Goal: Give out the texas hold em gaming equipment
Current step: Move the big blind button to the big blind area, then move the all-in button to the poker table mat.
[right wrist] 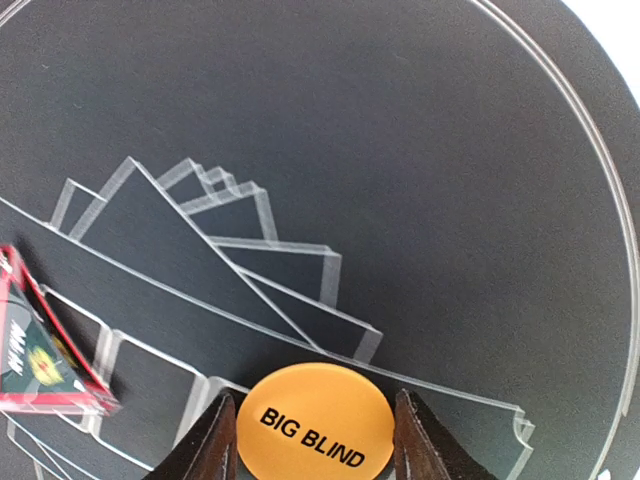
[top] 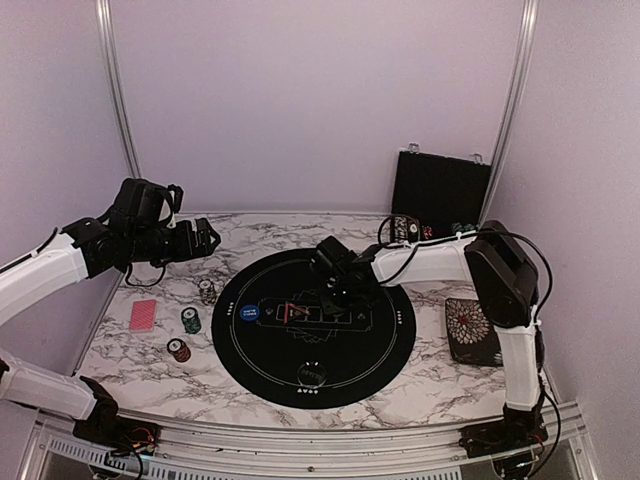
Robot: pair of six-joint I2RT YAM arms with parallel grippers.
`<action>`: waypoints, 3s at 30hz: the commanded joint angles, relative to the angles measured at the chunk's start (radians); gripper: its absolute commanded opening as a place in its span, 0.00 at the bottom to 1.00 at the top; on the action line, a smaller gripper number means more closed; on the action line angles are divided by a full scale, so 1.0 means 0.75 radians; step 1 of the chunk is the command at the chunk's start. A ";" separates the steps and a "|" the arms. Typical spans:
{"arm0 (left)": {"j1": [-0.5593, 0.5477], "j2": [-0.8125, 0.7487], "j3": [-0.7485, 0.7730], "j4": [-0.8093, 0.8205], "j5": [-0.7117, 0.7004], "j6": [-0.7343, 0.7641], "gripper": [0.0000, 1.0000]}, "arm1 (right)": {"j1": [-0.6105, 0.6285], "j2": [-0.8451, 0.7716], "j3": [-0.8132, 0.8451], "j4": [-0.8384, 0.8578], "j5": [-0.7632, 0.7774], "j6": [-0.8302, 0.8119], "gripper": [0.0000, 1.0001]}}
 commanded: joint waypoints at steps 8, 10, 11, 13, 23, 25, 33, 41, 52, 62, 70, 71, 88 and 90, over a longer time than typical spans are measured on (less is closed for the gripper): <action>0.010 0.036 0.032 0.028 0.034 -0.008 0.99 | -0.095 -0.237 -0.400 0.034 0.037 0.090 0.49; 0.009 0.043 0.033 0.029 0.038 -0.011 0.99 | -0.115 -0.270 -0.453 0.044 0.037 0.099 0.48; 0.010 0.044 0.034 0.030 0.039 -0.011 0.99 | -0.124 -0.286 -0.475 0.048 0.038 0.103 0.49; 0.008 0.047 0.035 0.032 0.041 -0.014 0.99 | -0.141 -0.315 -0.517 0.058 0.038 0.106 0.49; 0.009 0.049 0.035 0.035 0.045 -0.024 0.99 | -0.192 -0.360 -0.596 0.077 0.041 0.096 0.49; 0.008 0.046 0.035 0.035 0.045 -0.024 0.99 | -0.209 -0.369 -0.615 0.082 0.041 0.096 0.49; 0.008 0.047 0.036 0.033 0.041 -0.028 0.99 | -0.224 -0.388 -0.629 0.080 0.048 0.094 0.50; 0.009 0.043 0.031 0.034 0.040 -0.024 0.99 | -0.222 -0.384 -0.577 0.067 0.026 0.078 0.55; 0.010 0.034 0.033 0.035 0.037 -0.008 0.99 | -0.172 -0.350 -0.367 -0.029 0.055 0.000 0.66; 0.010 0.000 0.021 0.032 0.029 0.006 0.99 | 0.103 -0.154 -0.048 -0.120 0.025 -0.044 0.65; 0.015 -0.028 0.018 0.015 0.015 0.017 0.99 | 0.272 0.060 0.253 -0.186 -0.028 -0.066 0.65; 0.016 -0.031 0.017 0.014 0.014 0.019 0.99 | 0.286 0.076 0.279 -0.189 -0.029 -0.073 0.65; 0.022 -0.053 0.004 0.006 0.015 0.010 0.99 | 0.217 0.317 0.616 -0.271 0.123 -0.163 0.72; 0.022 -0.054 0.004 0.005 0.016 0.011 0.99 | 0.193 0.312 0.595 -0.245 0.092 -0.165 0.72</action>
